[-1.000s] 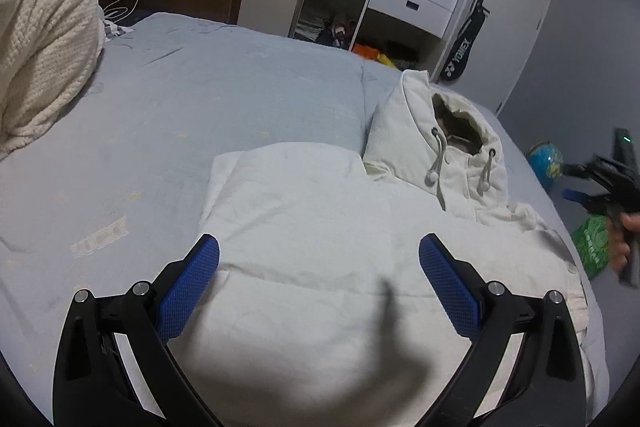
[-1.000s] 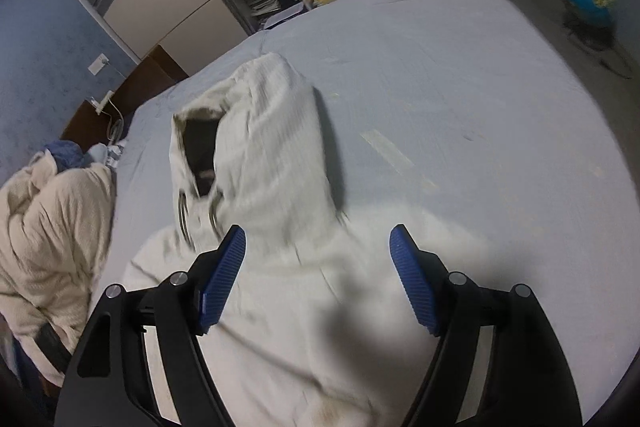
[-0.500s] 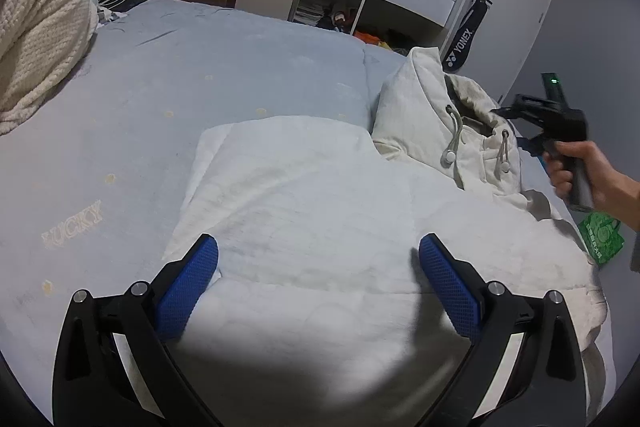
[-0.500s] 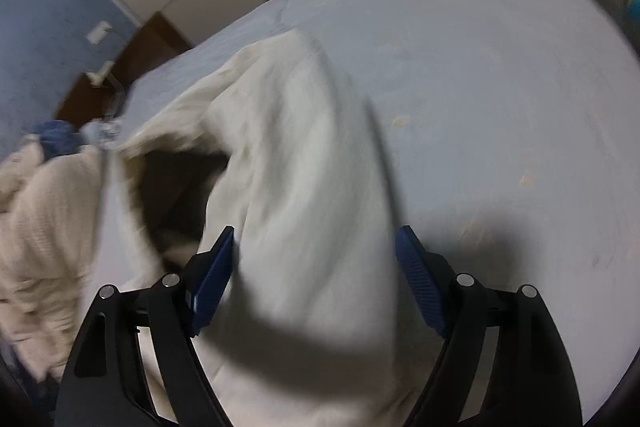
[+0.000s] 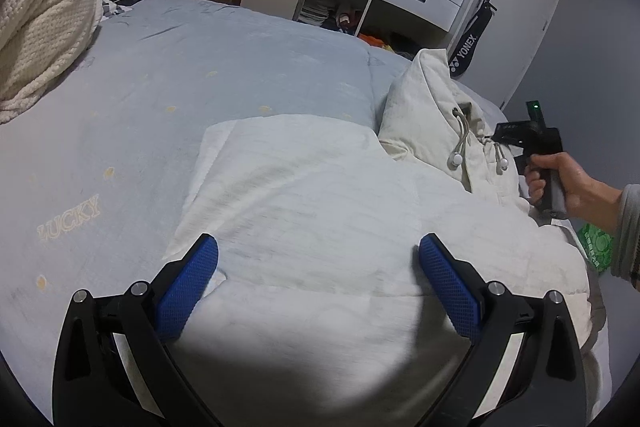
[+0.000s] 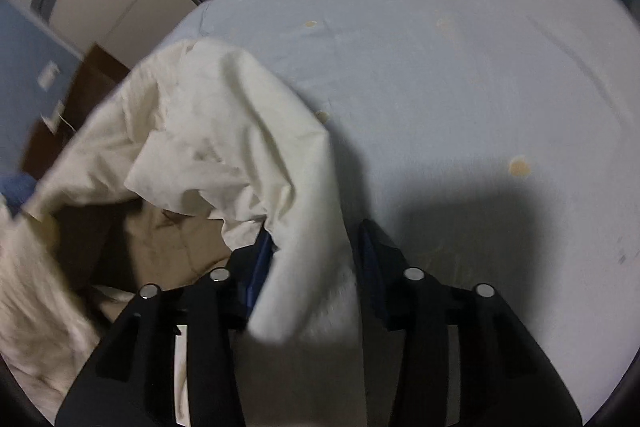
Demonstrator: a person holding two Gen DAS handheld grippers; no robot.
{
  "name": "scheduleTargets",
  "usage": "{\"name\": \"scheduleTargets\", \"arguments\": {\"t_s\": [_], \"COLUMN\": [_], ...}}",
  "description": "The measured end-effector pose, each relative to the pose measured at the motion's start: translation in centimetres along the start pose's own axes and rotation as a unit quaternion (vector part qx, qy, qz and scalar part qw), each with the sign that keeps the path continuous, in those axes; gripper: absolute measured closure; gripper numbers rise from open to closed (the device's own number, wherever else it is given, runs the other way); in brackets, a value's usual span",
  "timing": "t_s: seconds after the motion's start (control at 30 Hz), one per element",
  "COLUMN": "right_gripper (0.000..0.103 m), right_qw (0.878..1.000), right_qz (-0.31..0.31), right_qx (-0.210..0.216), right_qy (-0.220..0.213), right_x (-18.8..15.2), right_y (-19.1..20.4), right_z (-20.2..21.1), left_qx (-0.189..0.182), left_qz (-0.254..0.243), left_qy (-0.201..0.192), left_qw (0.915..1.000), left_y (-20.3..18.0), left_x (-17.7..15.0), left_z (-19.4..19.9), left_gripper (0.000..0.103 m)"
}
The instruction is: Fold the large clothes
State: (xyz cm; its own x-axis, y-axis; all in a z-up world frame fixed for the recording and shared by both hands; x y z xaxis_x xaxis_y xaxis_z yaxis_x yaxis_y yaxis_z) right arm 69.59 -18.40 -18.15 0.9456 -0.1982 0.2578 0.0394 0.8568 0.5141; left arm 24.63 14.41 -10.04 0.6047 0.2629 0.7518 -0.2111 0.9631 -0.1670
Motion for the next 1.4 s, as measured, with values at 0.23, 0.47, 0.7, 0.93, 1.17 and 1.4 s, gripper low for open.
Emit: {"name": "scheduleTargets", "arguments": {"t_s": [0.23, 0.47, 0.7, 0.93, 1.17, 1.4], "right_gripper": [0.029, 0.033, 0.09, 0.09, 0.091, 0.092], "right_qw": [0.996, 0.998, 0.99, 0.98, 0.961, 0.952], "right_qz": [-0.013, 0.046, 0.123, 0.141, 0.218, 0.247], "right_qx": [0.081, 0.03, 0.055, 0.115, 0.143, 0.156], "right_qy": [-0.02, -0.019, -0.038, -0.075, -0.088, -0.091], "right_x": [2.0, 5.1, 3.9, 0.9, -7.0, -15.3], "right_y": [0.6, 5.1, 6.7, 8.2, 10.9, 9.4], "right_z": [2.8, -0.8, 0.8, 8.0, 16.7, 23.0], "left_qx": [0.002, 0.005, 0.006, 0.006, 0.005, 0.004], "left_qz": [0.01, 0.007, 0.007, 0.01, 0.029, 0.019], "left_qy": [-0.003, -0.004, -0.005, -0.006, -0.012, -0.038], "left_qw": [0.9999, 1.0, 0.9999, 0.9999, 0.9995, 0.9991], "left_y": [0.3, 0.3, 0.4, 0.4, 0.9, 0.9], "left_x": [0.1, -0.1, -0.3, -0.3, 0.1, 0.9], "left_z": [0.1, -0.3, -0.4, -0.3, 0.2, 1.6], "left_gripper": [0.007, 0.007, 0.007, 0.007, 0.007, 0.007]}}
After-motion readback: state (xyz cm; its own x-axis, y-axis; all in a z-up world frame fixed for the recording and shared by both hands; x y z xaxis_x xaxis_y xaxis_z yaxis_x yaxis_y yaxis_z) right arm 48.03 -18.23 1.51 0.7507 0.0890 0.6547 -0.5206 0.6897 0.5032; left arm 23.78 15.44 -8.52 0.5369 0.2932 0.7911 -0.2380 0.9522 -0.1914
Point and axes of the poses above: each gripper's, at about its wrist camera, not at the fingertips, and z roughly against the way its jaws point, y to its left, x to its top, the point moved 1 cm from there along -z, roughly the way its jaws point, and after that the axes turned 10 degrees about -z, right-handed, at the moved point
